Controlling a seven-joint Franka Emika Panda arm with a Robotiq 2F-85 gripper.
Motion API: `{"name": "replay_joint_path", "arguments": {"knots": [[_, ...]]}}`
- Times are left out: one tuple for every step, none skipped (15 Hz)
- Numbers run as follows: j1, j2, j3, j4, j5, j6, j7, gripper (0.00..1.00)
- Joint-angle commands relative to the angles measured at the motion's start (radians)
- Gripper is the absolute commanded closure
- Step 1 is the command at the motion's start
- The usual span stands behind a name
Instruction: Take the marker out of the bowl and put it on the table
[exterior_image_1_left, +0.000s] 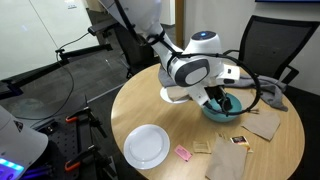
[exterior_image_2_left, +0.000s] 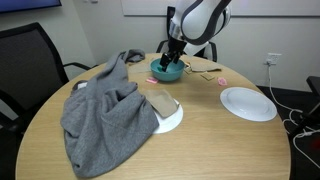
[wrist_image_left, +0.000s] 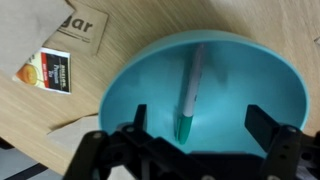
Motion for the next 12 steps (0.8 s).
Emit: {"name": "replay_joint_path", "arguments": {"knots": [[-0.029,0.032,0.036,0.047,0.028,-0.005,-0.030,0.00],[-0.033,0.038,0.041,0.053,0.029,-0.010,-0.032,0.00],[-0.035,0.045,0.045,0.061,0.029,-0.014,-0.033,0.00],[-0.039,0.051,0.051,0.067,0.030,-0.017,-0.034,0.00],[-0.041,0.058,0.055,0.075,0.030,-0.021,-0.035,0.00],[-0.042,0.065,0.058,0.081,0.030,-0.024,-0.035,0.02],[-0.043,0.071,0.061,0.088,0.030,-0.027,-0.035,0.26],[-0.042,0.075,0.060,0.093,0.029,-0.029,-0.034,0.26],[-0.041,0.082,0.058,0.100,0.029,-0.030,-0.033,0.33],[-0.039,0.084,0.056,0.103,0.029,-0.031,-0.031,0.40],[-0.038,0.088,0.055,0.108,0.028,-0.031,-0.030,0.49],[-0.035,0.088,0.051,0.110,0.028,-0.033,-0.027,0.56]]}}
